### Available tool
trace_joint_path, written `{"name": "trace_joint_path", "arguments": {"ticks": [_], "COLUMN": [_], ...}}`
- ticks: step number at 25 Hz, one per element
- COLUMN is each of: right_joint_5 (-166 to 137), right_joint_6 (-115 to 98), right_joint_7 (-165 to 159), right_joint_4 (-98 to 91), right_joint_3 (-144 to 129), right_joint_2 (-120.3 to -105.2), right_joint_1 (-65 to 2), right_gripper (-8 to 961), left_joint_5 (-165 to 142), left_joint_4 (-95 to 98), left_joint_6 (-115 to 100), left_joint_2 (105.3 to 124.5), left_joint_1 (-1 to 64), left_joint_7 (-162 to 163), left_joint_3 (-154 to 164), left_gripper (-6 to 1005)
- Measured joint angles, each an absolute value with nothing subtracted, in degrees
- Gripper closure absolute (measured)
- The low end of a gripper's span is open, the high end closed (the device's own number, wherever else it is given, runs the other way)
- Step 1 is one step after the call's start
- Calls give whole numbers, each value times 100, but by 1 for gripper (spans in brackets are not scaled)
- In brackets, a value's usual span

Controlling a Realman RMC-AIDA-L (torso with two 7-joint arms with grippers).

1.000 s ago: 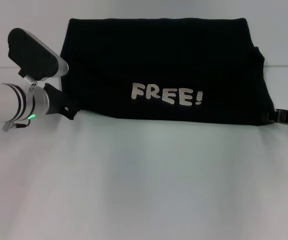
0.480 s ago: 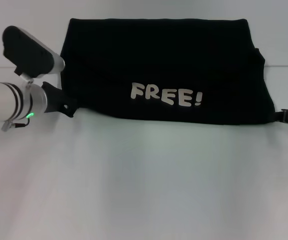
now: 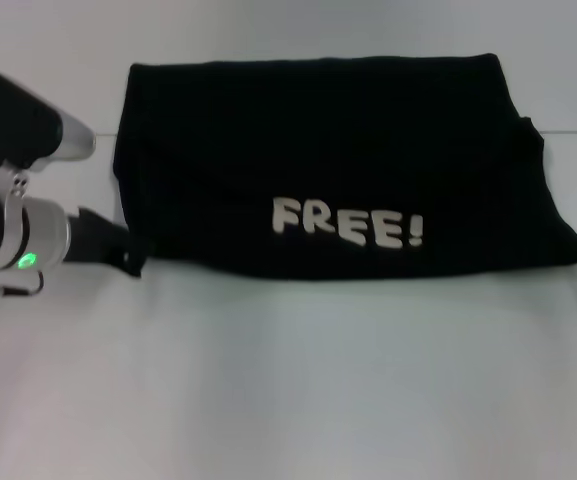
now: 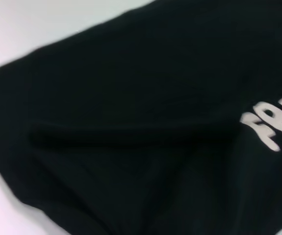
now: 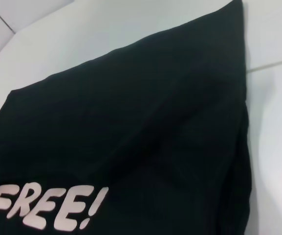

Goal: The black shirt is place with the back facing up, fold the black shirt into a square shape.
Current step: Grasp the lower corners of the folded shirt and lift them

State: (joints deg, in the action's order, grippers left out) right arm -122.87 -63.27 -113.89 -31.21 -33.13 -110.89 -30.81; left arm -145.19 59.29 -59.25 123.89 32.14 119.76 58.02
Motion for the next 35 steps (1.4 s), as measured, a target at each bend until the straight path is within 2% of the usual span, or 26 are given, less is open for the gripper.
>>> {"name": "trace_joint_path", "arguments": {"ticks": [7,14,35], "right_joint_5": [-12288,-12309,-12366], "right_joint_6": [-7083,-7945,-9786], "right_joint_7": [-10799,-10135,-9218], "right_joint_4": [-3141,-3187,-3563], "right_joint_3": [-2850,-2258,-1724], "right_joint_2": [-10887,-10790,-10807], "right_joint_1": [-2594,-2159,-1043], "right_gripper": [955,955,955], "left_joint_5": [-14359,-13850,-13379], "left_joint_4": [6452,6315,5812], "left_joint_6": [-7565,-7910,-10053], "left_joint_2": [12397,12393,12269], "left_joint_1": [2922,2738,2510], "left_joint_7": [12106,11970,11258], "left_joint_3": [5741,5096,3614], "left_gripper": [1001,1001,1000]}}
